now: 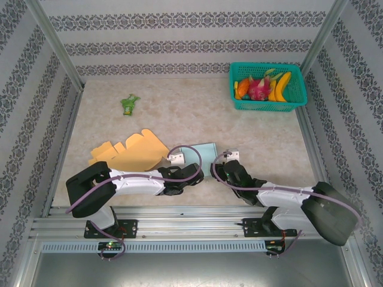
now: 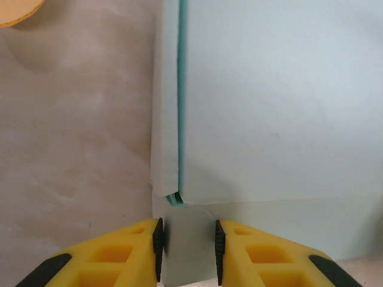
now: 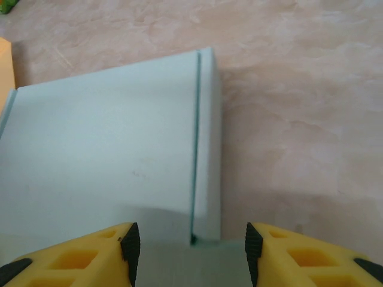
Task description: Fold the paper box
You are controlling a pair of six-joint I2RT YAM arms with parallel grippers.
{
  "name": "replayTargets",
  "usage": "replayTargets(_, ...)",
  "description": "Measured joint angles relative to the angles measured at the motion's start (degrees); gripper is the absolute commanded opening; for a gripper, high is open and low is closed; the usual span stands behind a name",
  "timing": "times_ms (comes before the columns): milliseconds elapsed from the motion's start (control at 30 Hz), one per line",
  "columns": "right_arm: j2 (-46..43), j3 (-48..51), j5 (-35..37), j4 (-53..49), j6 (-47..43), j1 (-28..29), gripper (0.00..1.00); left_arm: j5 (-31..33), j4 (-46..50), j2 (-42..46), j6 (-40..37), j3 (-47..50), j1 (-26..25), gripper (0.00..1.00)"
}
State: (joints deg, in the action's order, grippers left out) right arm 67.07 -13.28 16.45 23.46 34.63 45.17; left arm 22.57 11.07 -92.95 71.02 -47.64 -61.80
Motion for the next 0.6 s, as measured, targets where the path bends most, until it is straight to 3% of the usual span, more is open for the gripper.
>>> replayTargets(233, -5.31, 1.73, -0.04, -3.58, 0.2, 0.0, 0.53, 0.0, 0.0, 0.0, 0.02, 0.04, -0.02, 0.3)
replayTargets(600, -2.34, 1.9, -2.95, -4.44, 0.13, -0.04, 0.59, -0.02, 0.0, 0.0, 0.15, 0.04, -0.02, 0.3)
